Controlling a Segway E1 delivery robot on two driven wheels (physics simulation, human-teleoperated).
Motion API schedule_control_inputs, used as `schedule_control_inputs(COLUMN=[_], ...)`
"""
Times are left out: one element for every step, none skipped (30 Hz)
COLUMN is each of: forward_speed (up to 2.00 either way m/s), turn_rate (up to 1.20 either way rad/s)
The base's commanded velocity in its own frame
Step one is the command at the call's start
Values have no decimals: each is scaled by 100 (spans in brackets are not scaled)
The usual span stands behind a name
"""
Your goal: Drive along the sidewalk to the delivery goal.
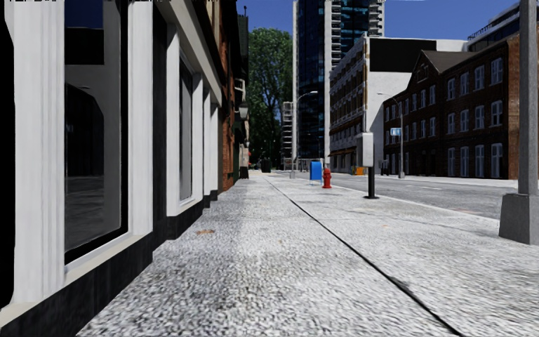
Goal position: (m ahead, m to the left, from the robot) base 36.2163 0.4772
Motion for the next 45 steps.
schedule_control_inputs(forward_speed=[200, 200, 200, 200, 200, 200, 200, 200, 200, 200, 200, 200, 200, 200, 200, 200, 200, 200, 200, 200, 200, 200, 200, 200, 200, 200, 200, 200, 200, 200, 200, 200, 200, 200, 200, 200, 200, 200, 200, 200, 200, 200, 200, 200, 200], turn_rate=[-33, -33, -33, -33, -27, 0, 0, 0, 0, 0, 0, 0, 0, 0, 0, 0, 0, 0, 0, 0, 0, 0, 0, 0, 0, 0, 0, 0, 0, 0, 0, 0, 0, 0, 0, 0, 0, 0, 0, 0, 0, 0, 0, 0, 0])
